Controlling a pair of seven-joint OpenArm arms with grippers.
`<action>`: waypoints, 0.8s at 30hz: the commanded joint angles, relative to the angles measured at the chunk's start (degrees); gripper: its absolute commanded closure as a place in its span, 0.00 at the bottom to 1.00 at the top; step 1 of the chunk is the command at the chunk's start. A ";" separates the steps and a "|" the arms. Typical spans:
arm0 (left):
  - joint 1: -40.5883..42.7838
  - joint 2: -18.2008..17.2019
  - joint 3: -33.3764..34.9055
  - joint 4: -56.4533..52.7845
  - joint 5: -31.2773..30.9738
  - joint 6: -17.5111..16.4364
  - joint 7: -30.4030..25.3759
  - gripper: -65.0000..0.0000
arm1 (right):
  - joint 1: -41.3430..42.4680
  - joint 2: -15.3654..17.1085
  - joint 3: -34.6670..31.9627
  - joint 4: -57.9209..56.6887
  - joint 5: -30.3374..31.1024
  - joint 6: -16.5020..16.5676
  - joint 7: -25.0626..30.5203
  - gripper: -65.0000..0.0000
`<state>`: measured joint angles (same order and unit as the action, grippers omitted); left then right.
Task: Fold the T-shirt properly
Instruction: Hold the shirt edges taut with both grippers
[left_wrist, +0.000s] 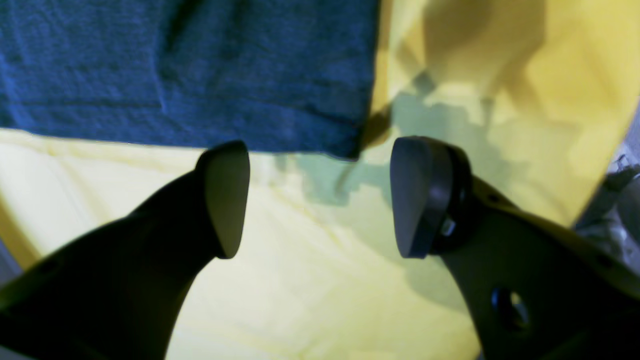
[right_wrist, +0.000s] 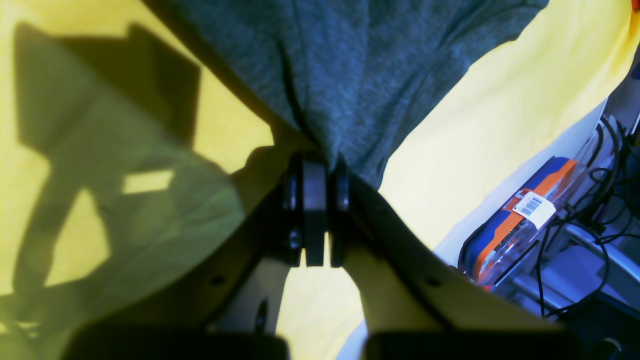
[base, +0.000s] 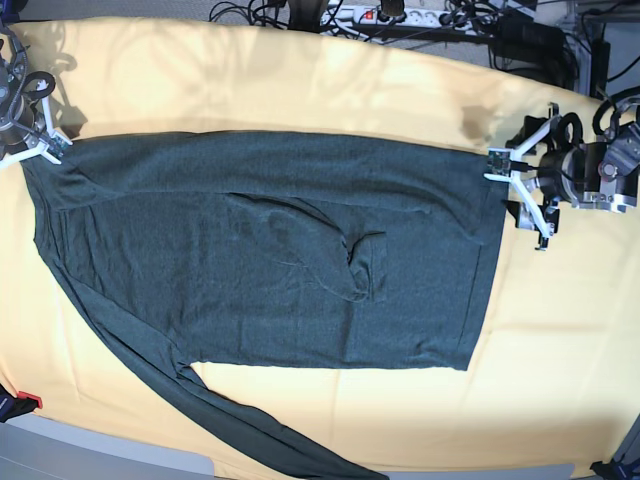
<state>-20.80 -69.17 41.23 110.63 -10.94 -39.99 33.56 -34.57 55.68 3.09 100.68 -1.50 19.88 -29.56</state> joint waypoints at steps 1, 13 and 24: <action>-0.79 -1.03 -0.74 -0.50 1.03 -0.01 -2.01 0.34 | 0.26 1.33 0.81 0.57 -0.24 -0.85 -0.17 1.00; -0.79 6.03 -0.74 -7.54 2.99 -0.01 -5.27 0.34 | 0.26 1.33 0.81 0.57 -0.26 -0.87 -0.24 1.00; -0.79 4.37 -0.74 -7.08 2.95 -0.01 -5.11 0.34 | 0.26 1.33 0.81 0.57 -0.26 -0.90 -0.24 1.00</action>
<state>-20.75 -63.61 41.23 102.85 -7.66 -40.12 28.51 -34.57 55.68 3.09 100.68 -1.50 19.88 -29.56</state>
